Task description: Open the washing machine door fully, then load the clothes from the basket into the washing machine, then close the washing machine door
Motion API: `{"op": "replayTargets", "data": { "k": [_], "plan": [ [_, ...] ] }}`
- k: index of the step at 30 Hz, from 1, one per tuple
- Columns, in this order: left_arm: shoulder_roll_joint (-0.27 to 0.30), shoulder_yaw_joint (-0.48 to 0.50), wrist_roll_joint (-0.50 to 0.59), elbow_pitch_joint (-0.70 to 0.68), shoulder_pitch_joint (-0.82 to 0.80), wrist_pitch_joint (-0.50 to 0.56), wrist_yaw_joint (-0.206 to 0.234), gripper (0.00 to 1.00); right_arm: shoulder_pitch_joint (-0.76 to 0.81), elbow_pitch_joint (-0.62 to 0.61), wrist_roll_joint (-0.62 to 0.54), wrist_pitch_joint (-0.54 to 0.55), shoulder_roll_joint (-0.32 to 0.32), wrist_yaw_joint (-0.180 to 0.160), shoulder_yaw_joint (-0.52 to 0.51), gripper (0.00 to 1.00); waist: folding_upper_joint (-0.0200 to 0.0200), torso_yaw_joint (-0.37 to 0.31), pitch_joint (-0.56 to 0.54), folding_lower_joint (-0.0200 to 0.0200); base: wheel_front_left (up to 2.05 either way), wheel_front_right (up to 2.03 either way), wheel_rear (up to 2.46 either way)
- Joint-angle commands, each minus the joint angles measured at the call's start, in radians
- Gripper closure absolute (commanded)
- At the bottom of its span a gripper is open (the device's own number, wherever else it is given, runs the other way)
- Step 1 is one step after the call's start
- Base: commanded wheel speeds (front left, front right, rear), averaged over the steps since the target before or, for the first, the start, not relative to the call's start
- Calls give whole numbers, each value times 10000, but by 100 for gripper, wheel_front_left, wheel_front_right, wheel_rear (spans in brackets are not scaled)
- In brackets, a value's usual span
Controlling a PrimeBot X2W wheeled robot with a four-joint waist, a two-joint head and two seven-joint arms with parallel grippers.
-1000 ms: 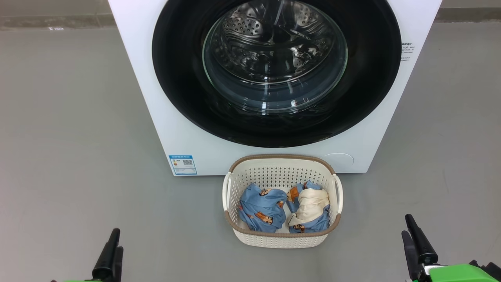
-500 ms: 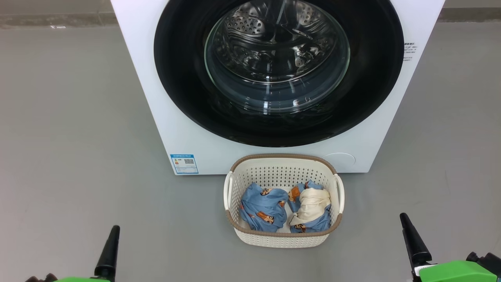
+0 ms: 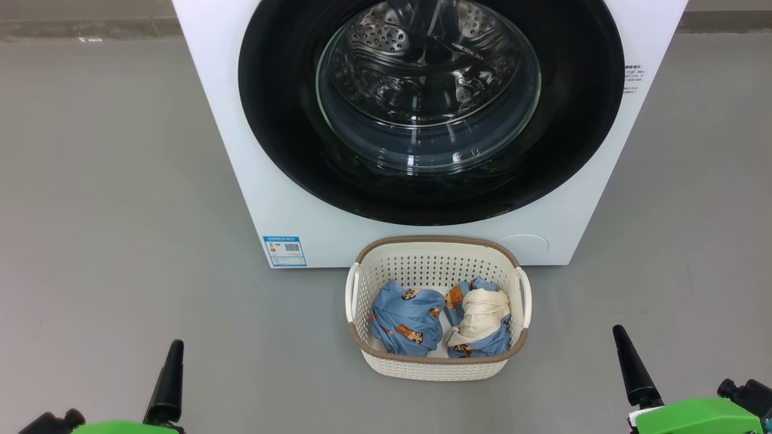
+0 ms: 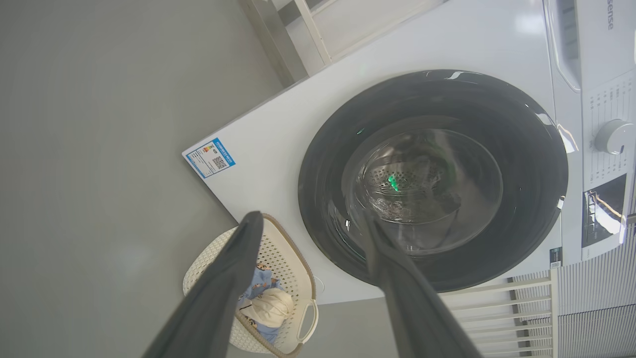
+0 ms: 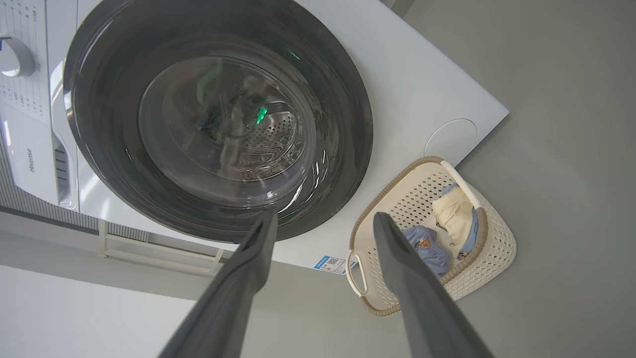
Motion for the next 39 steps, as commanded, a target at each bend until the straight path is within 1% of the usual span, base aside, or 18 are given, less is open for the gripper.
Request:
{"op": "replayTargets", "data": {
  "k": [1,23,34,39],
  "plan": [
    [248,98,290,-326,-228,-146,-23,0,-450,-296,-326,-118,-151,6,160,0,0,0,-3,-1,0,0,0],
    [580,-184,3020,-652,-133,-823,-29,0,-429,-349,-3192,-790,-388,9,417,0,0,22,36,-1,0,0,0],
    [802,-412,4314,-742,-125,-1148,-32,0,-413,-337,-4360,-1113,-497,11,553,0,0,23,28,-1,0,0,0],
    [865,-465,4732,-794,-133,-1266,-33,0,-418,-348,-4788,-1230,-526,11,579,0,0,23,49,-1,0,0,0]
  ]
}}
